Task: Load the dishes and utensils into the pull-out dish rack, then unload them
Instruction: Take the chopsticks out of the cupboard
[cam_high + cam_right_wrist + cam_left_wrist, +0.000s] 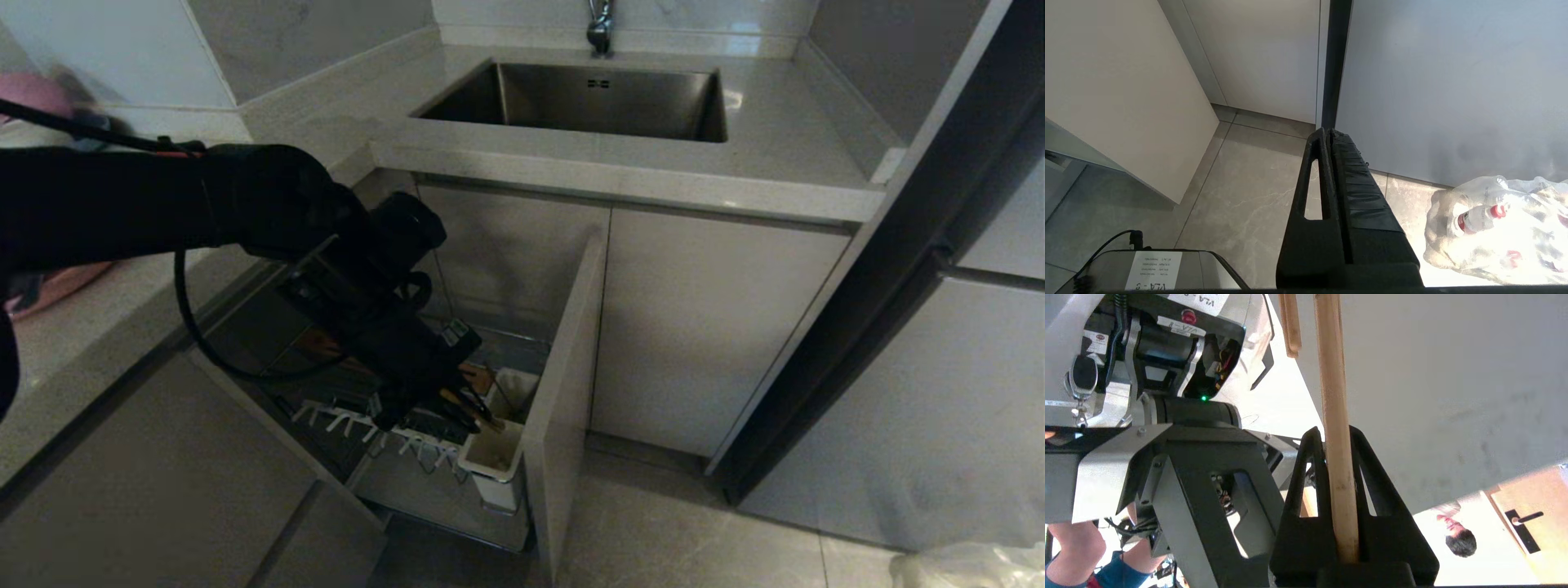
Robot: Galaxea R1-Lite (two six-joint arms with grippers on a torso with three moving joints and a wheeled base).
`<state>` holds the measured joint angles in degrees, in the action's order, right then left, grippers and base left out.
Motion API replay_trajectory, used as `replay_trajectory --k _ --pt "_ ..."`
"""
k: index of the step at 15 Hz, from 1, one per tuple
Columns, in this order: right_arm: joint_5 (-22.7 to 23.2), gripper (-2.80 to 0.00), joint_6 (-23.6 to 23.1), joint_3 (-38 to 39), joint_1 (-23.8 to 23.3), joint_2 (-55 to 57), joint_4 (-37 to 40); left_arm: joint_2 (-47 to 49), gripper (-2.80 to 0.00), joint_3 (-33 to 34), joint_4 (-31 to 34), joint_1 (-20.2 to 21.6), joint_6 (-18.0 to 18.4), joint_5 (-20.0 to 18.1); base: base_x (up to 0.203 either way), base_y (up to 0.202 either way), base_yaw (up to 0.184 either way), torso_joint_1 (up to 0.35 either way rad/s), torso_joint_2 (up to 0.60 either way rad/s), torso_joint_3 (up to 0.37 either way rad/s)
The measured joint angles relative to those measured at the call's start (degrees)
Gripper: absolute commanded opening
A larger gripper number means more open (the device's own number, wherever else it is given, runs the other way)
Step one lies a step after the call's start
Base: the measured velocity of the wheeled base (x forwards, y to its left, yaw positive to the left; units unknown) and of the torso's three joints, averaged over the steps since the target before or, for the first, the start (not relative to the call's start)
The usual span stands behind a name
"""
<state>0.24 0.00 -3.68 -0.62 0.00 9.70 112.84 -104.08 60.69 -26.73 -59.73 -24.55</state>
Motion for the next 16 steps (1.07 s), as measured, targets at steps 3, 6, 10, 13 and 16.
replay_trajectory --k 3,6,10,13,16 --pt "0.0 -2.8 0.0 0.0 0.0 0.0 0.0 -1.0 -2.8 -0.5 0.7 0.0 0.0 -0.1 0.0 0.0 0.0 0.0 0.0 0.0" --pt "0.0 -2.8 0.0 0.0 0.0 0.0 0.0 -2.0 -2.8 -0.8 0.5 -0.2 0.0 -0.3 0.0 0.0 0.0 0.0 0.0 0.0" --pt "0.0 -2.8 0.0 0.0 0.0 0.0 0.0 -3.1 -2.8 -2.1 3.6 -0.8 -0.3 -0.5 0.0 0.0 0.0 0.0 0.0 0.0" --pt "0.0 -2.8 0.0 0.0 0.0 0.0 0.0 -3.5 -2.8 -2.6 3.9 -1.0 -0.3 -0.4 0.0 0.0 0.0 0.0 0.0 0.0" --pt "0.0 -2.8 0.0 0.0 0.0 0.0 0.0 -3.5 -2.8 -2.7 3.9 -1.0 -0.4 -0.5 0.0 0.0 0.0 0.0 0.0 0.0"
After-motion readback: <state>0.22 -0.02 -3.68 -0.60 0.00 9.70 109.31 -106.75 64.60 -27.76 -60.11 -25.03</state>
